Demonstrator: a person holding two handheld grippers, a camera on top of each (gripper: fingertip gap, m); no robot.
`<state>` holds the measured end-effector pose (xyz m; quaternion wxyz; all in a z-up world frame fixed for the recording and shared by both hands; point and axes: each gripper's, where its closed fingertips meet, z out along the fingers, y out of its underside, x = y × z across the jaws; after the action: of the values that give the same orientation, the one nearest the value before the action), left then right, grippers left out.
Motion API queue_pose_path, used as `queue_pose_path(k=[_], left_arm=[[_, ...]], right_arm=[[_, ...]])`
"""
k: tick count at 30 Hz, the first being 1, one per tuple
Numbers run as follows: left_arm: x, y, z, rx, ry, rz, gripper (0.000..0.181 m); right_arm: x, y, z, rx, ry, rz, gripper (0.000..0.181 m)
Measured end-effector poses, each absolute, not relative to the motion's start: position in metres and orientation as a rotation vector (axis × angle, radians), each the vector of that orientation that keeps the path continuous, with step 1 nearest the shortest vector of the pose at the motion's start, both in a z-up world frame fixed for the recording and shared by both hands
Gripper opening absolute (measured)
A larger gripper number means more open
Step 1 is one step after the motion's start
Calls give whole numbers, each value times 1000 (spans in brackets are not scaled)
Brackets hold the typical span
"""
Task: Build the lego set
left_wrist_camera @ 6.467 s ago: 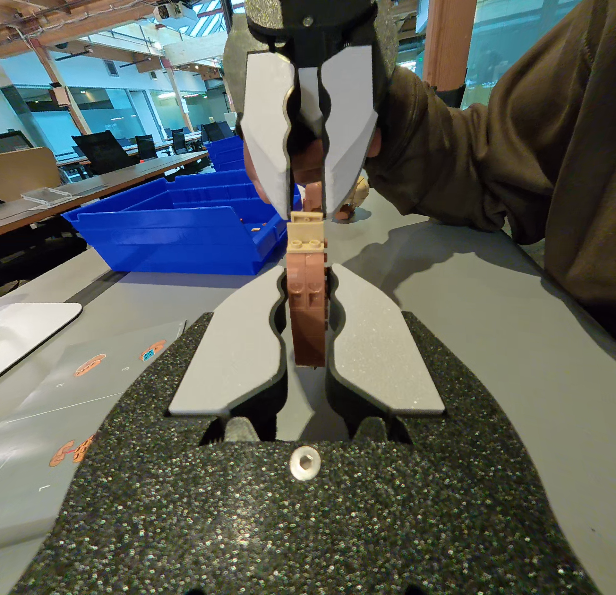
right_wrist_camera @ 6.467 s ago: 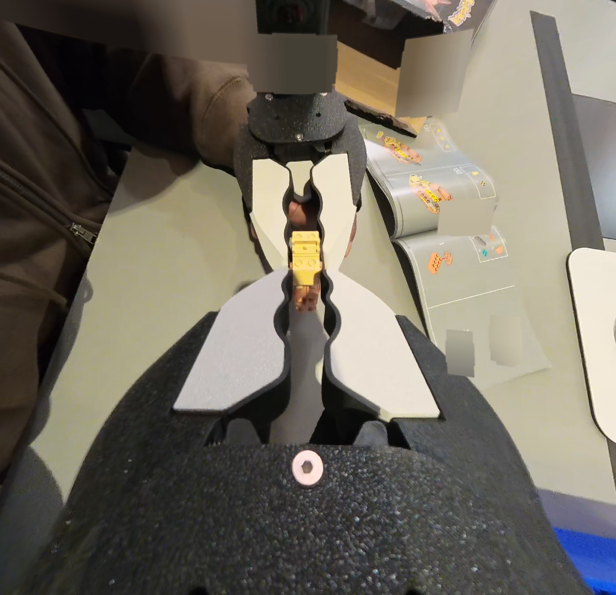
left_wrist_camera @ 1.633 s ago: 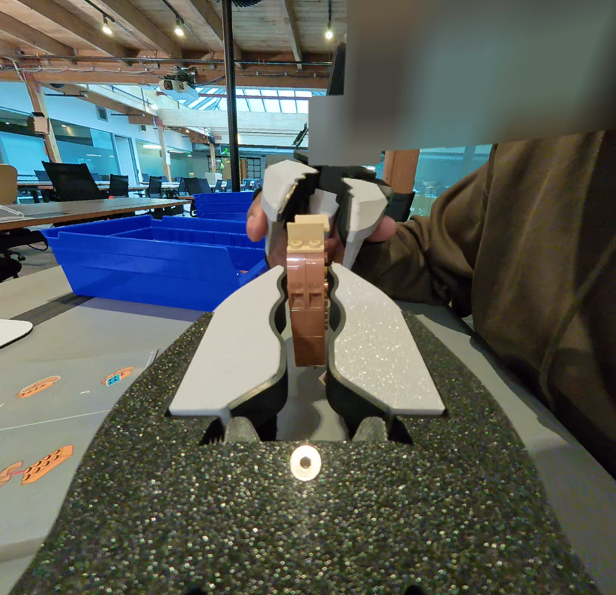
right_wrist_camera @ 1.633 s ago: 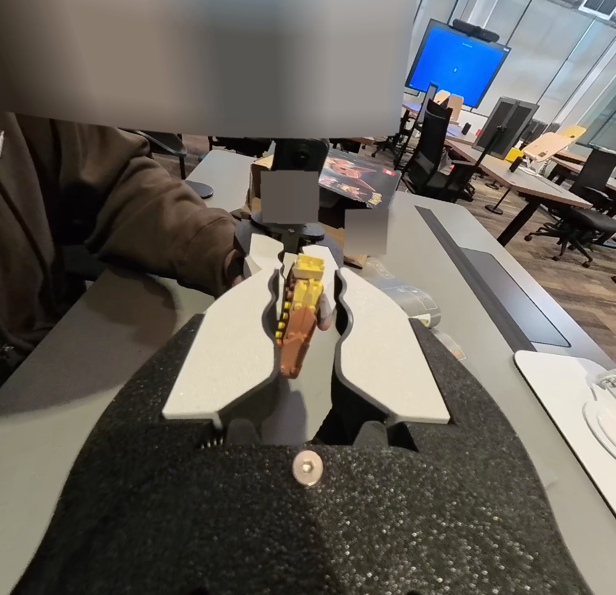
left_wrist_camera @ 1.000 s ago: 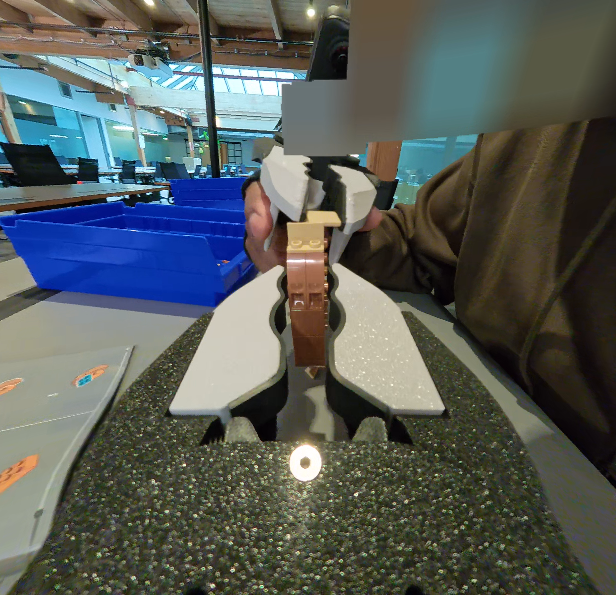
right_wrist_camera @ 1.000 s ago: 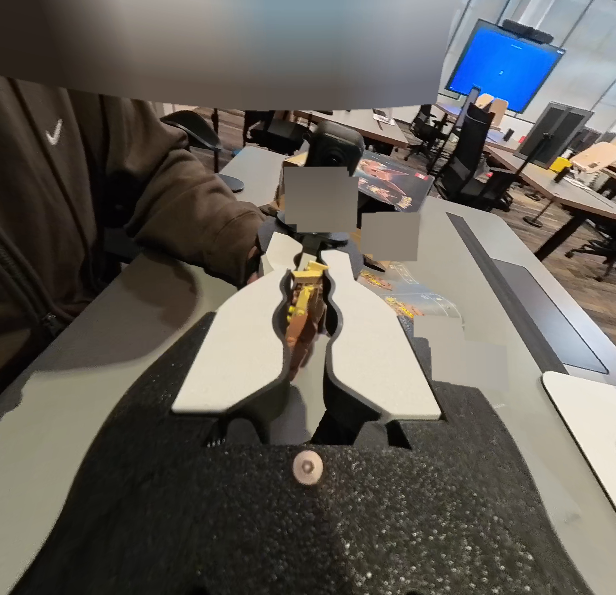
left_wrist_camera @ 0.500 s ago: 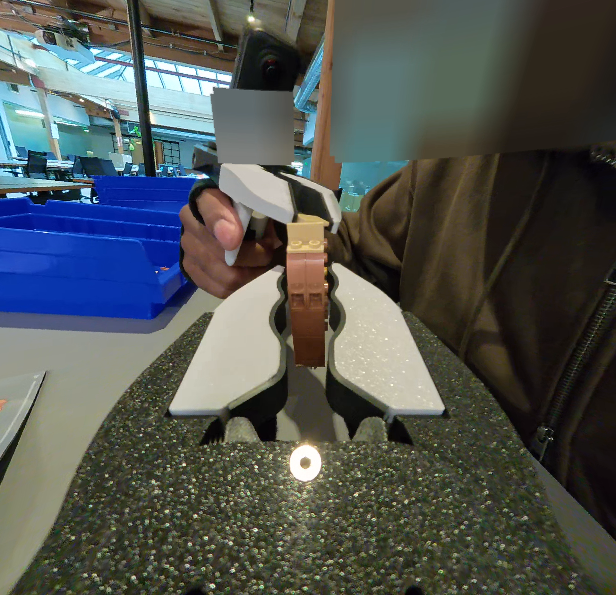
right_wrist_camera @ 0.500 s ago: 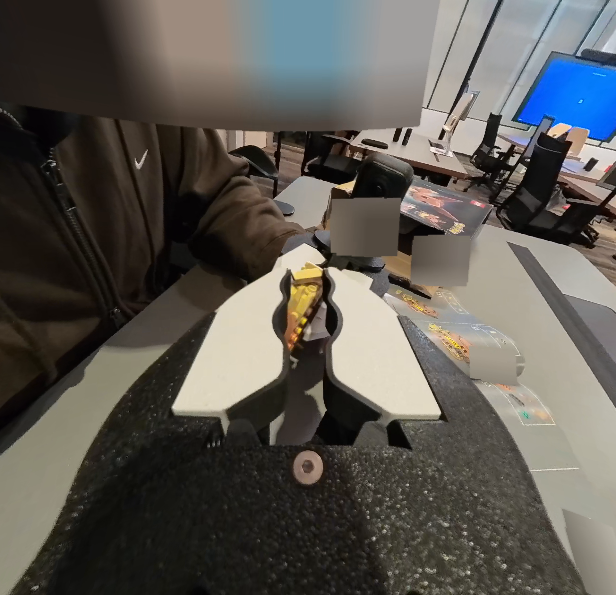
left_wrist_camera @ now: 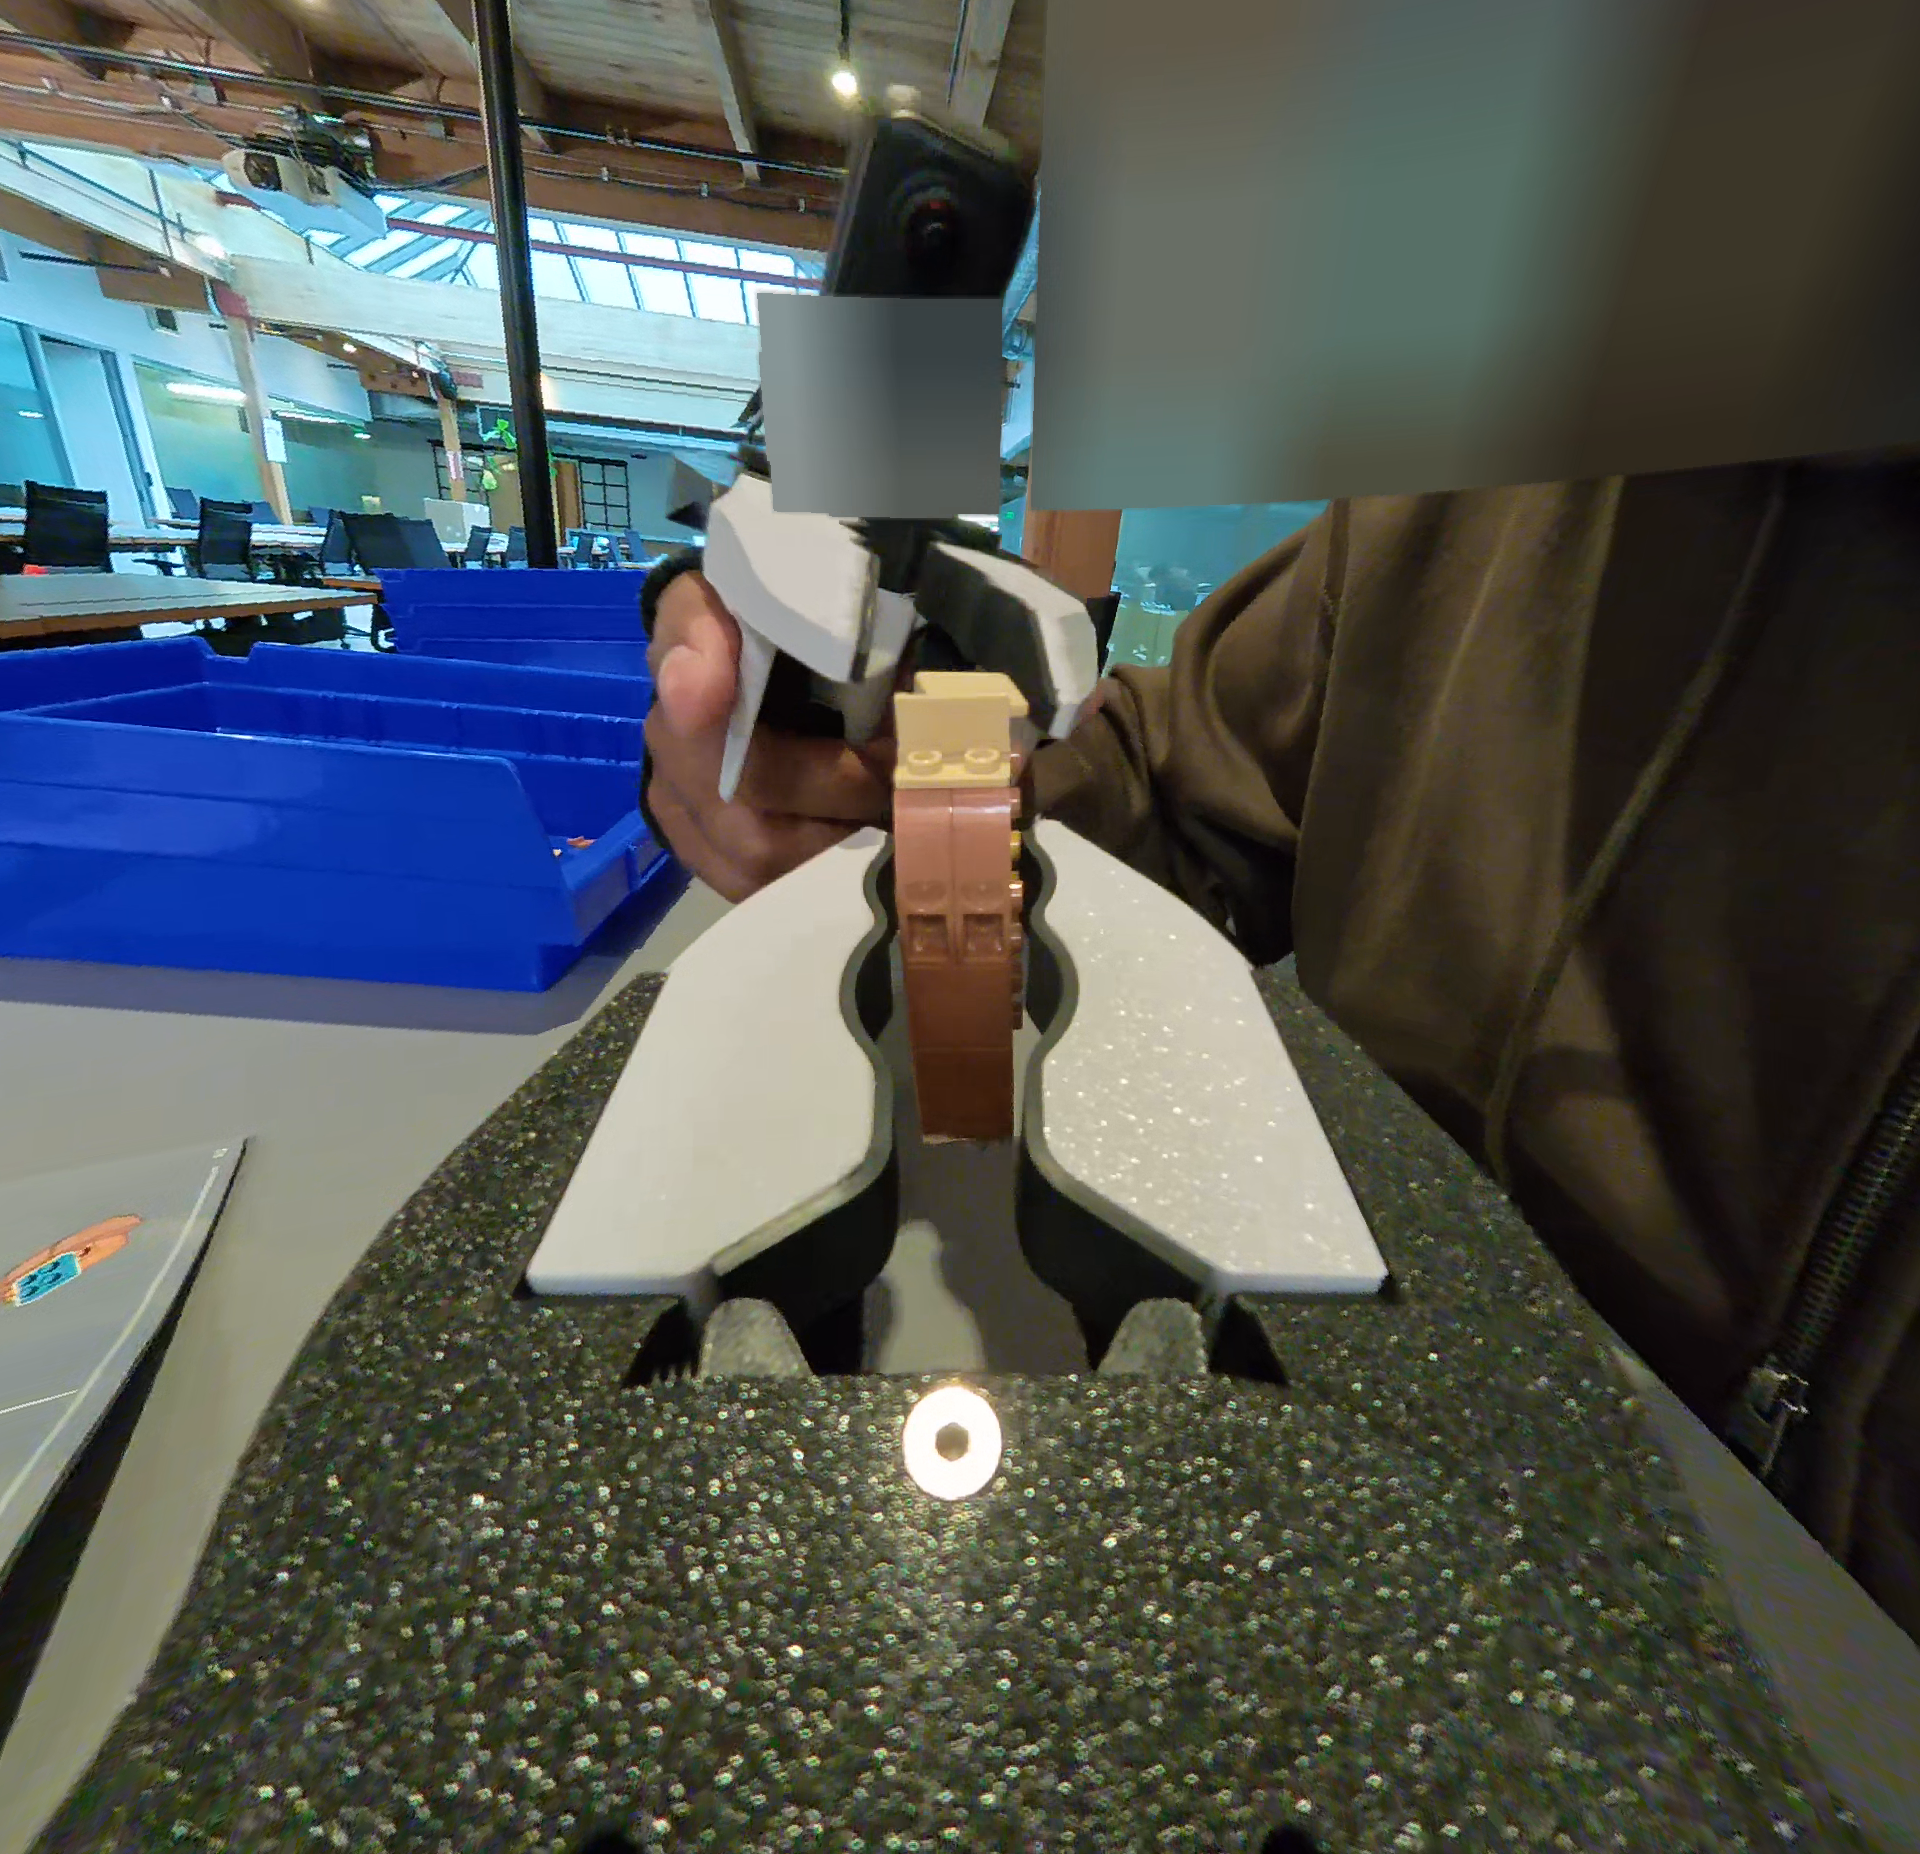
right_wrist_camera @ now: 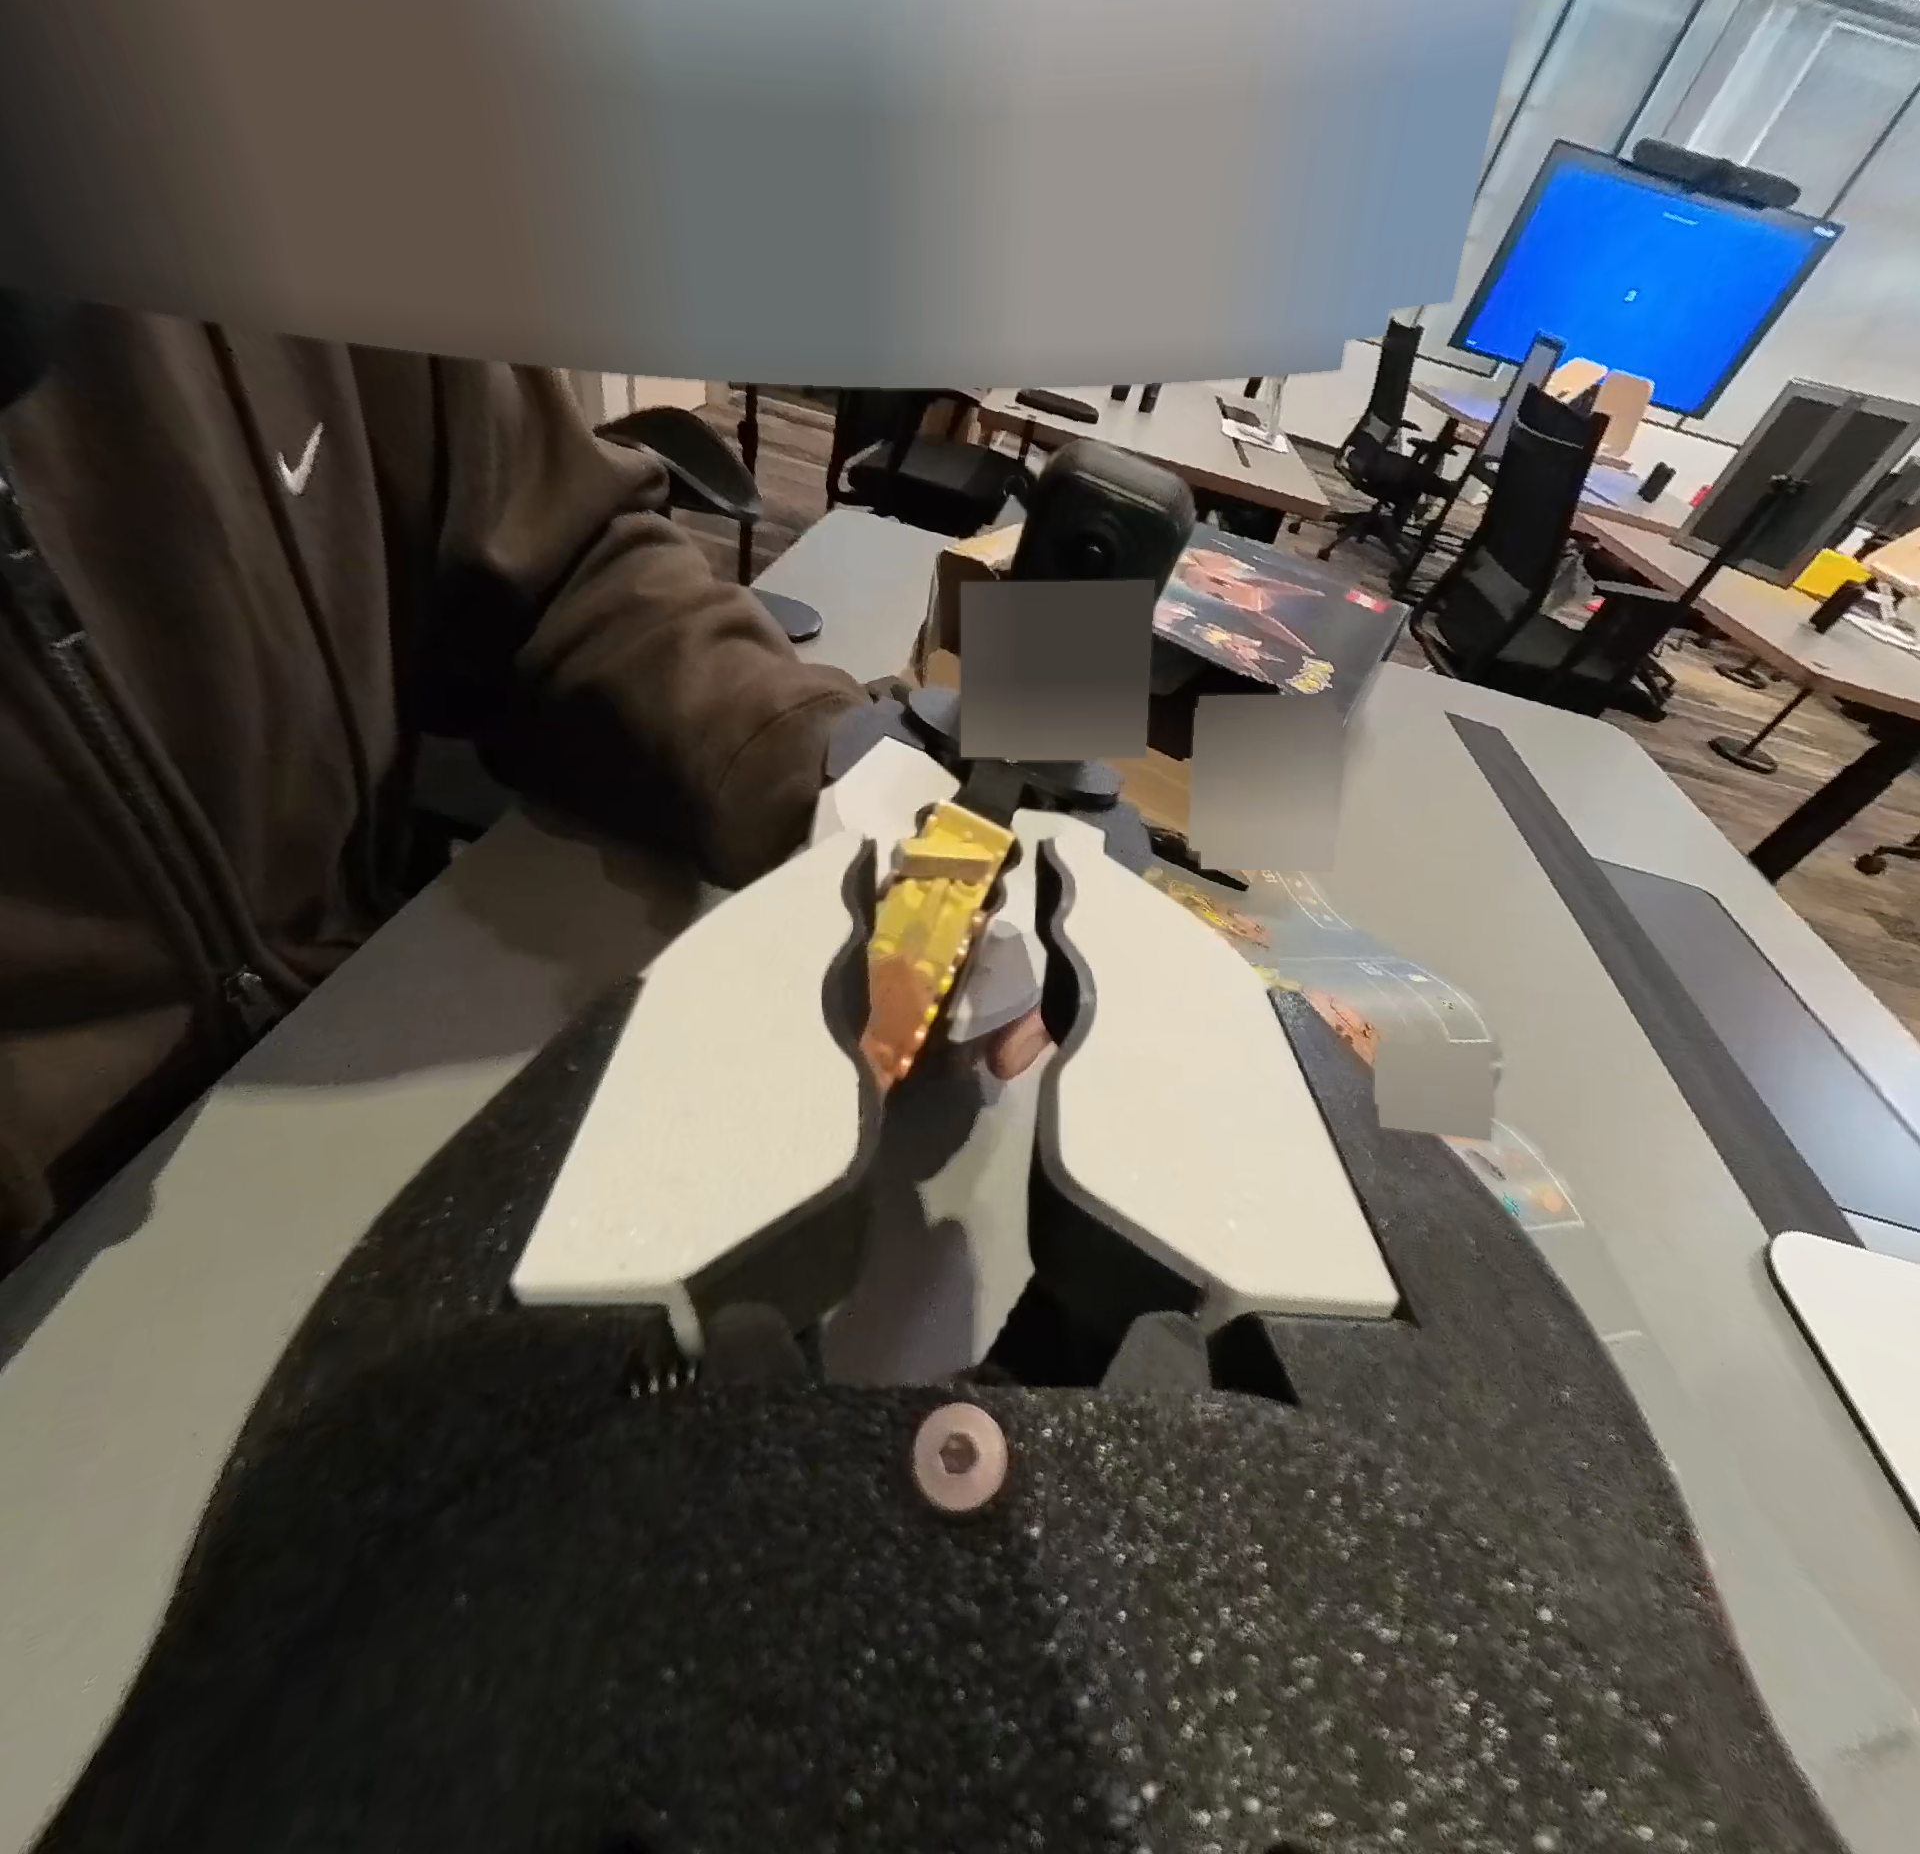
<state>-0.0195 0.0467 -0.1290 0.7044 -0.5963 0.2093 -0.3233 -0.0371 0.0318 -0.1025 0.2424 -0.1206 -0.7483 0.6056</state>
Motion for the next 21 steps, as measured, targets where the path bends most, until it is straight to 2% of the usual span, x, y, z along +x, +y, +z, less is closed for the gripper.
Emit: queue_pose_path(k=[7, 21], left_arm=[[-35, 58, -134, -1381, 409, -555, 22], [-52, 67, -138, -1419, 338, -391, 21]], right_arm=[[-56, 49, -100, -516, -1990, 1433, 31], [-61, 49, -107, -791, -1972, 1330, 29]])
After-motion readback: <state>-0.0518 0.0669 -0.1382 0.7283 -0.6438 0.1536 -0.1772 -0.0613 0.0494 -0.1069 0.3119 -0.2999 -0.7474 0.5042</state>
